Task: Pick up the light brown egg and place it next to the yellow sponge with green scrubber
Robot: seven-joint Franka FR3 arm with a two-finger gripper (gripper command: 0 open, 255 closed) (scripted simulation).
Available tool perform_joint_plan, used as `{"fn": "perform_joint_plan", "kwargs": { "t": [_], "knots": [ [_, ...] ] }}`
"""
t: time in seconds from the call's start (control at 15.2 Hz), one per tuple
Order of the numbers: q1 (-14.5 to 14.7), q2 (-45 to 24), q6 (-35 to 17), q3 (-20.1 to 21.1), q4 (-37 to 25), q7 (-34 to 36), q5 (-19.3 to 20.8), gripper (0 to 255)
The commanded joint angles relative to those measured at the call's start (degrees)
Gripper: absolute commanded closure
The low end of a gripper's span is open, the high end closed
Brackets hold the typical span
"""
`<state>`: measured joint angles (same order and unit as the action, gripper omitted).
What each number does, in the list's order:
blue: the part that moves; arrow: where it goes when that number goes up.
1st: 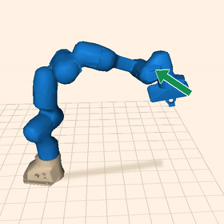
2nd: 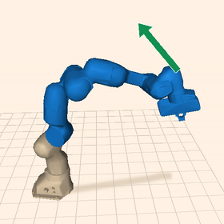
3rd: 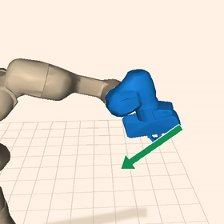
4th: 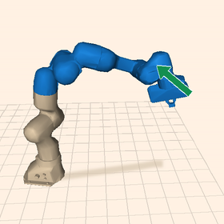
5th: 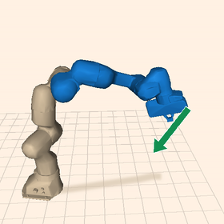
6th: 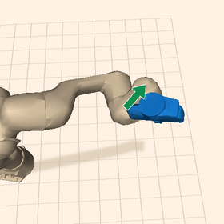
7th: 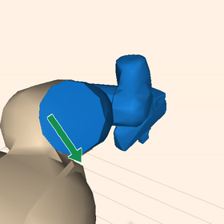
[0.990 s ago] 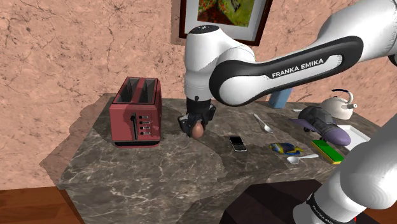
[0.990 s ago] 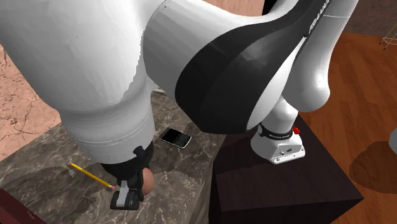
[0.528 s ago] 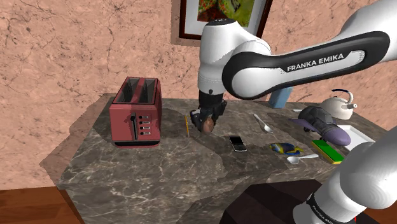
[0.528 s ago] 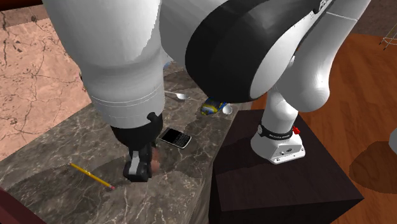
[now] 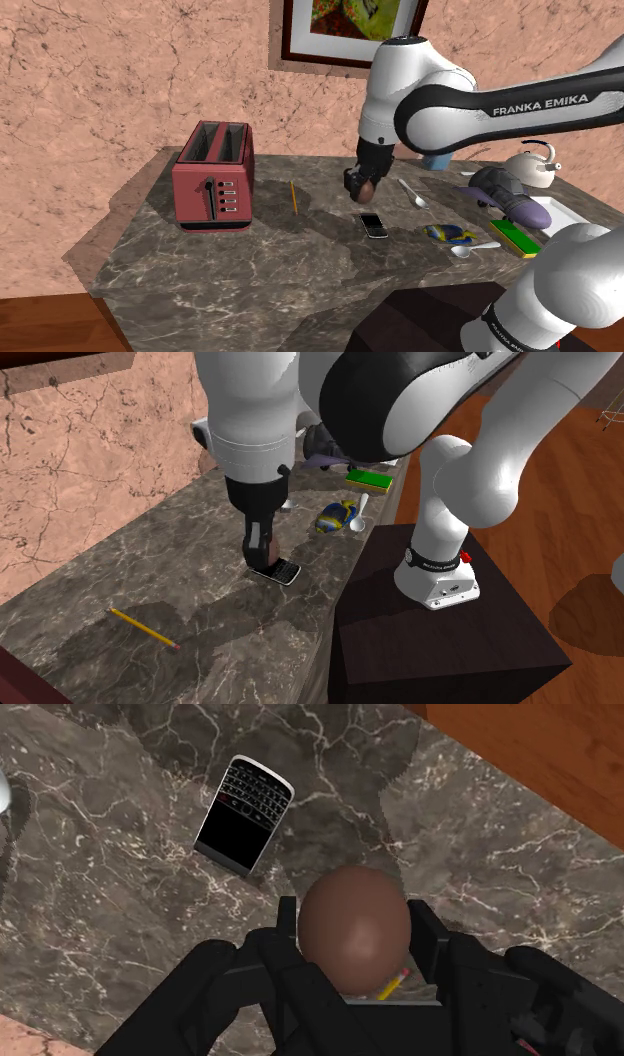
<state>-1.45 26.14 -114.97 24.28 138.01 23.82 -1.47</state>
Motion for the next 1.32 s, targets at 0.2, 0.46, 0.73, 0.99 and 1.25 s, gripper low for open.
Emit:
{"fn": "perform_joint_plan", "kwargs": {
  "t": [0.2,0.46,0.73,0.99,1.25],
  "knots": [
    [-0.5,8.3,0.1,-6.2,7.7,-7.4,0.0,255],
    [-1.8,13.9,0.7,-11.3,12.3,-13.1,1.7,255],
    [-4.0,18.7,1.5,-16.5,15.9,-18.8,4.3,255],
    [-6.9,22.3,2.0,-21.9,18.4,-24.7,7.7,255],
    [-10.4,24.5,2.2,-27.5,19.7,-30.8,11.5,255]
  ]
}}
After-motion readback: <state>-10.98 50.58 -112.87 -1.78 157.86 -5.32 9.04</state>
